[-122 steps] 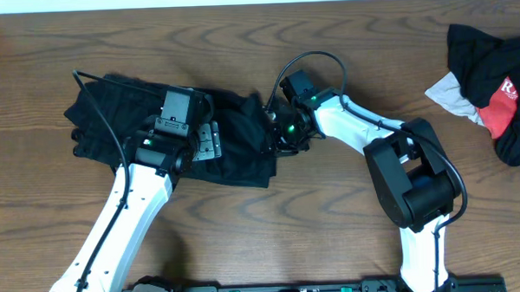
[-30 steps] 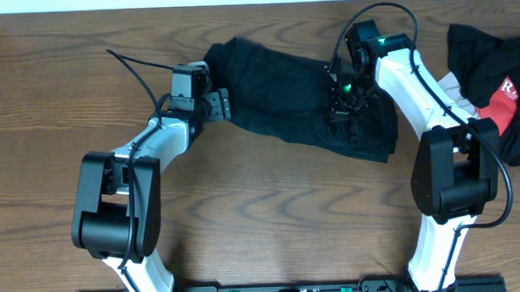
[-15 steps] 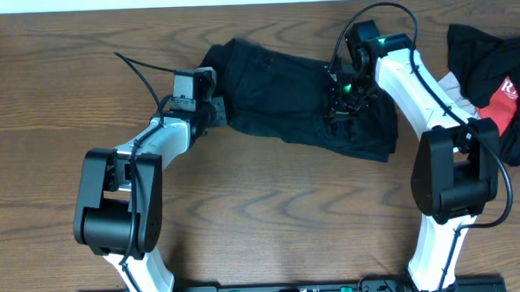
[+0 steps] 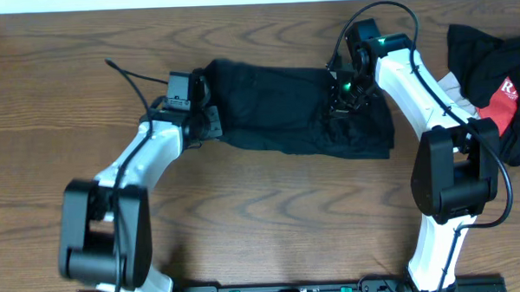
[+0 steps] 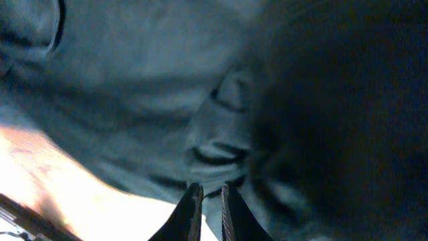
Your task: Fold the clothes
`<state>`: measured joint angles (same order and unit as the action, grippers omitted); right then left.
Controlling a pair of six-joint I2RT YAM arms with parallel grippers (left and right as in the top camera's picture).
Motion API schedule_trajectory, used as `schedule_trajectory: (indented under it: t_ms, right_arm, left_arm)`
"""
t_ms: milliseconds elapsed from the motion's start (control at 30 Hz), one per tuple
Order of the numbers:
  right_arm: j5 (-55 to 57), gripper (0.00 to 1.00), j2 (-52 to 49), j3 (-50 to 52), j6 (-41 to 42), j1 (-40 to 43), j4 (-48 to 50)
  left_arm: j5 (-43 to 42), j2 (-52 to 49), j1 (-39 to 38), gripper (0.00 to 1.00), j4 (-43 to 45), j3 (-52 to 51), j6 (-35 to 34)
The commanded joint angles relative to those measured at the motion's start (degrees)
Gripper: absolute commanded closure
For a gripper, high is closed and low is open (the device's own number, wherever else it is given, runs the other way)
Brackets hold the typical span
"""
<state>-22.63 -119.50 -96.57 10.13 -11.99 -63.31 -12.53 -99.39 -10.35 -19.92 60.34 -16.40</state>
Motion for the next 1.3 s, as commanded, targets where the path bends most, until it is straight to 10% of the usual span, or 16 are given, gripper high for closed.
schedule_trajectory:
  t_ms: [0,300,467,567,1000,1267]
  right_arm:
    - [0.2,0.90,1.2,0.3,1.2,-0.4,0.5]
    - [0.2,0.91,4.0,-0.9,1.2,-0.3,1.1]
    - [-0.6,0.89,6.1,-0.9,3.2,0.6,1.4]
    - [-8.8,0.90,6.1,-0.9,1.3,2.5,1.6]
    - [-32.8,0.89,6.0,5.7,-17.9,10.6,-2.8]
    - [-42.3,0.84,5.9,22.2,-16.6,8.7,11.7]
  left_arm:
    - [1.3,4.7,0.0,0.94,-4.4,-0.2,-5.3]
    - [0.3,7.0,0.0,0.92,-20.1,-0.2,-13.5]
    - [-4.7,7.0,0.0,0.24,-24.5,-0.2,-13.4]
    - [-4.6,7.0,0.0,0.11,-24.6,-0.2,-10.5]
    - [-4.6,7.0,0.0,0.07,-24.0,-0.2,-5.8]
    - [-4.6,7.0,0.0,0.07,-23.4,-0.2,-5.7]
